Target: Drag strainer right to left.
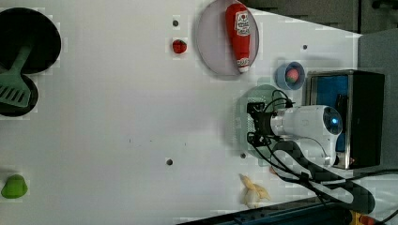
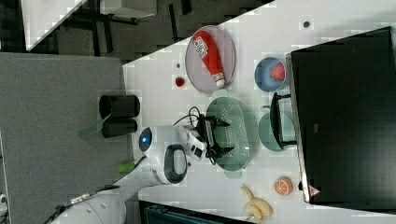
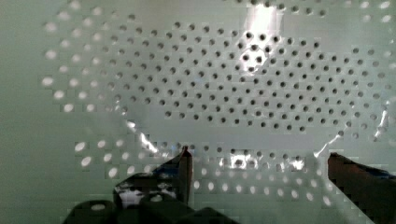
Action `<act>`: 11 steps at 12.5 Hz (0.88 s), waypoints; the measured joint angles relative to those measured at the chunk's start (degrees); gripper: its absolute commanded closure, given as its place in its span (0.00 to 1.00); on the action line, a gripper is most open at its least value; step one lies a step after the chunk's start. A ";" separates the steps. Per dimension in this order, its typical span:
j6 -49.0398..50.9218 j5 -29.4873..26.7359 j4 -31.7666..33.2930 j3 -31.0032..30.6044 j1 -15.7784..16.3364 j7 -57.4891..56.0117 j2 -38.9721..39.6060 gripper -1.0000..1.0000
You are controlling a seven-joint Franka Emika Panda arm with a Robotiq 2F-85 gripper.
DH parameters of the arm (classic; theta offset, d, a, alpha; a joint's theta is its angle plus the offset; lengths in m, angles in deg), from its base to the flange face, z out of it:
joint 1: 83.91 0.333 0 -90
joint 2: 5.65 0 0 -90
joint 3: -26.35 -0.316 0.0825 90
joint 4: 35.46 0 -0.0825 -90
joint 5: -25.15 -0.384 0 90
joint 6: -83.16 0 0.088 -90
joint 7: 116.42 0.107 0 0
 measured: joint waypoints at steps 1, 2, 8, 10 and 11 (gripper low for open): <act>0.45 -0.80 -0.78 0.23 1.37 1.18 -0.13 0.00; 0.11 -0.77 -1.23 0.22 2.56 2.27 -0.24 0.00; -1.45 -0.50 -1.57 -3.26 9.51 12.56 -0.69 0.00; -1.68 0.10 -1.79 -3.84 12.31 16.31 0.36 0.00; -1.23 0.09 -2.01 -3.97 13.17 16.98 0.76 0.00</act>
